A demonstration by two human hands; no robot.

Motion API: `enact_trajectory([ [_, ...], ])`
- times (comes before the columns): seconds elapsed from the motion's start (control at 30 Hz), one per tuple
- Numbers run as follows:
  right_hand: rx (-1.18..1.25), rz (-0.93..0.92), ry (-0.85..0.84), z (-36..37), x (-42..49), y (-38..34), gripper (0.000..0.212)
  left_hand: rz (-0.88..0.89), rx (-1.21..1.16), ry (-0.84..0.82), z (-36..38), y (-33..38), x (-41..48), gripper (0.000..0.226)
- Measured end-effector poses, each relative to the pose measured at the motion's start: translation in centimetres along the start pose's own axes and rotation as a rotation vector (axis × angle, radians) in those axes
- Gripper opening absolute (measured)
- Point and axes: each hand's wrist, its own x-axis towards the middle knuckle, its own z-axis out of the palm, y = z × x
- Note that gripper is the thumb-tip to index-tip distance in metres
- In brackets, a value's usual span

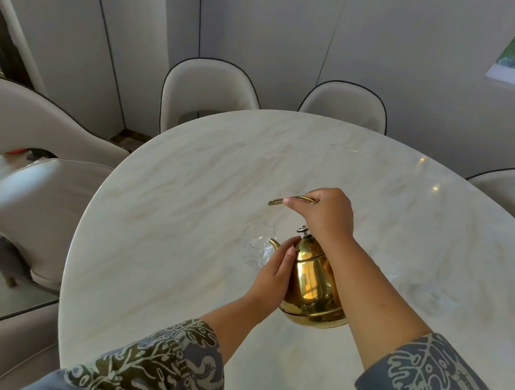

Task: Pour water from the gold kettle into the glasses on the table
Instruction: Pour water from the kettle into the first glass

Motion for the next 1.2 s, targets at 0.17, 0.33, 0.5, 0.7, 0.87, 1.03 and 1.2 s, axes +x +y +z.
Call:
enact_trajectory([
  [0.17, 0.009, 0.007, -0.006, 0.1, 0.3, -0.1, 0.043, 0.002, -0.006, 0.006, -0.1, 0.1, 0.1, 0.039],
  [0.33, -0.004, 0.004, -0.013, 0.0, 0.4, -0.5, 0.042, -0.002, -0.020, 0.000, -0.1, 0.2, 0.1, 0.038],
  [0.5, -0.027, 0.001, -0.016, -0.1, 0.3, -0.6, 0.040, -0.005, -0.016, 0.003, -0.1, 0.1, 0.2, 0.039],
  [0.7, -0.045, -0.012, -0.018, -0.4, 0.2, -0.8, 0.041, -0.014, -0.018, 0.007, 0.1, 0.3, 0.0, 0.039],
  [0.87, -0.042, -0.017, -0.010, -0.3, 0.2, -0.8, 0.041, -0.022, -0.009, 0.011, 0.0, 0.1, 0.2, 0.039],
  [1.03, 0.001, -0.009, 0.007, -0.4, 0.1, -0.3, 0.041, -0.005, 0.008, 0.008, 0.1, 0.2, 0.2, 0.039],
  [1.2, 0.091, 0.001, 0.052, -0.7, -0.7, 1.0, 0.041, 0.014, 0.069, 0.012, 0.0, -0.6, 0.4, 0.035],
])
